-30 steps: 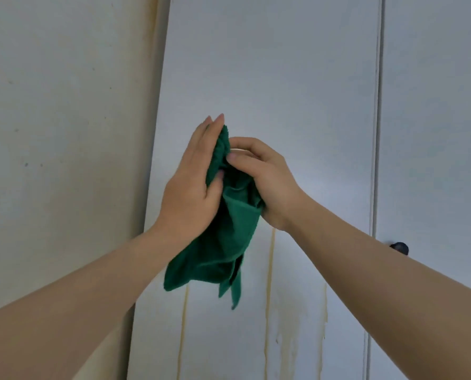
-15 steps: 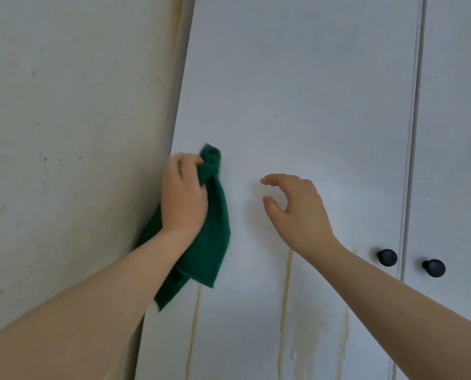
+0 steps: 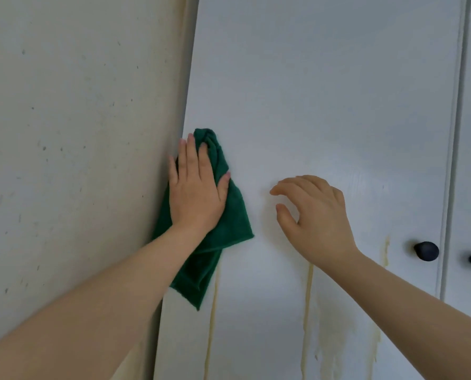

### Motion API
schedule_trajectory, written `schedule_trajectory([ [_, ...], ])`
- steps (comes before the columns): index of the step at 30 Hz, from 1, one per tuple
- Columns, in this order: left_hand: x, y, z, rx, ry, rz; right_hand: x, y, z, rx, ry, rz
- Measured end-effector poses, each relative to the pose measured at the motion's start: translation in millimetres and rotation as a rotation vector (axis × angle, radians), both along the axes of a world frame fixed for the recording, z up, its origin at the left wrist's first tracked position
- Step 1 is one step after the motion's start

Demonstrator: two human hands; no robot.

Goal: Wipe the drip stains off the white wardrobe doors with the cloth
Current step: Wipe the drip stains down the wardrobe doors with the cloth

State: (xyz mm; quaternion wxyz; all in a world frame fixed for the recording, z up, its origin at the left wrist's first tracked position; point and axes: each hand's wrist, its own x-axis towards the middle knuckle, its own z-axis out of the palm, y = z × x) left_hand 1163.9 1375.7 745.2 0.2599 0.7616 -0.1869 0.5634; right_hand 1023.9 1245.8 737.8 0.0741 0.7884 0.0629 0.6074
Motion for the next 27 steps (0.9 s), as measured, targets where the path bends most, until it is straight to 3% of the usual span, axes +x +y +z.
schedule_trajectory([
  [6,-2.8,4.8,-111.6,0.320,-0.185,-0.104,-6.0,-13.7,-12.8,0.026,0.005,-0.014],
  [8,1.1,6.7,-87.7,0.236,-0.206,-0.068,-9.1,-13.7,-10.0,0.017,-0.013,-0.027],
  [12,-4.3,-4.9,-5.4,-0.093,0.039,-0.086,-16.4,-14.9,-4.4,0.019,-0.075,-0.014],
  [14,-9.1,-14.7,-12.4,-0.080,-0.020,-0.061,-21.6,-19.3,-4.6,0.028,-0.097,0.000],
  [18,-5.2,-6.3,-105.6,0.429,-0.399,-0.103,-31.6,-36.0,-13.9,0.052,-0.111,-0.020],
  [20,3.2,5.9,-115.5,0.552,-0.484,-0.121,-39.4,-44.2,-15.9,0.070,-0.114,-0.027],
  [22,3.3,2.6,-94.2,0.472,-0.459,-0.128,-47.7,-52.2,-13.8,0.054,-0.124,-0.060],
  [27,-17.0,-37.6,-11.0,-0.063,-0.175,-0.098,-66.8,-77.6,-13.1,0.080,-0.214,-0.187],
])
